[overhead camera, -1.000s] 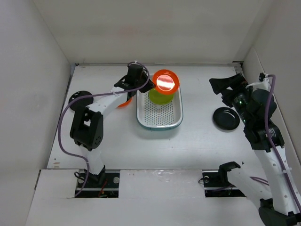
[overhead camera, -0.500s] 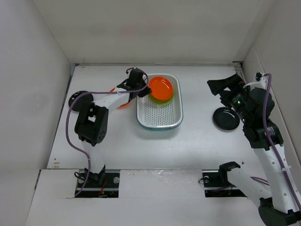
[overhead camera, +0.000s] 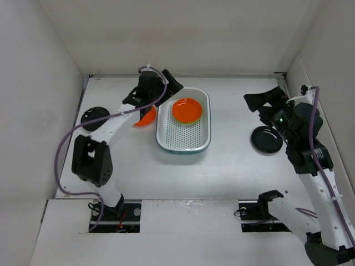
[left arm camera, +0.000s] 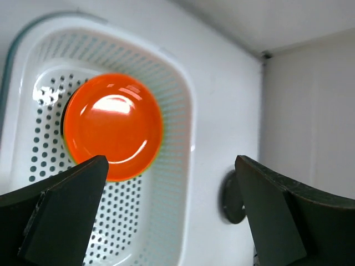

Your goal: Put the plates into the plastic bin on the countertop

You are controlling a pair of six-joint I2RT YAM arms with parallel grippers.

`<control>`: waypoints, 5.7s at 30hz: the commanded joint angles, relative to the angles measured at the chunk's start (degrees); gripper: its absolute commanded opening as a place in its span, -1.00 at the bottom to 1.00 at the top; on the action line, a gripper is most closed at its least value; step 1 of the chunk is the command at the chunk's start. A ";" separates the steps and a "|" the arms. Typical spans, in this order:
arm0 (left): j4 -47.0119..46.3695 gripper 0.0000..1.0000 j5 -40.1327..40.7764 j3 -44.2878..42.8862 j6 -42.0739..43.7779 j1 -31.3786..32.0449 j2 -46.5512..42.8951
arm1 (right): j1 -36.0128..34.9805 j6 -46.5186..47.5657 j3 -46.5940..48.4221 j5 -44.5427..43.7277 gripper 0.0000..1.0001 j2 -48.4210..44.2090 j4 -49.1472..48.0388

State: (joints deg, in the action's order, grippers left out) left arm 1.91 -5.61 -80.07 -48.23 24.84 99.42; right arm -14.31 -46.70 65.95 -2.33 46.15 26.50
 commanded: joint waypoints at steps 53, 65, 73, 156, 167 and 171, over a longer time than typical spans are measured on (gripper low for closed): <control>-12.21 -1.00 6.84 23.92 -5.83 -23.25 4.29 | 1.12 1.87 -2.85 5.05 0.99 -0.10 -5.50; 0.90 -1.00 17.74 7.22 -5.49 -21.59 -8.97 | 1.12 2.40 -2.32 4.00 0.99 -1.85 -3.74; -4.54 -1.00 2.09 9.67 0.59 -11.67 -12.14 | 1.64 2.93 -3.46 -1.88 0.99 0.07 -4.44; -7.19 0.87 -11.01 -48.24 2.26 32.46 51.13 | 3.49 -8.94 9.11 -17.10 0.93 -24.88 28.43; -8.33 0.10 -8.46 -51.85 -0.99 32.46 56.15 | 1.74 -8.41 9.11 -17.10 0.93 -27.07 28.96; -8.33 -0.41 -7.14 -51.85 -0.99 32.46 56.68 | 1.74 -8.41 8.31 -17.10 0.93 -27.78 28.96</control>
State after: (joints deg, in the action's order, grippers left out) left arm -7.27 -14.48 -130.43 -49.12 57.25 155.39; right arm -12.10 -56.07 74.08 -19.88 19.38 55.51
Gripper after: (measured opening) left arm 0.333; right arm 0.970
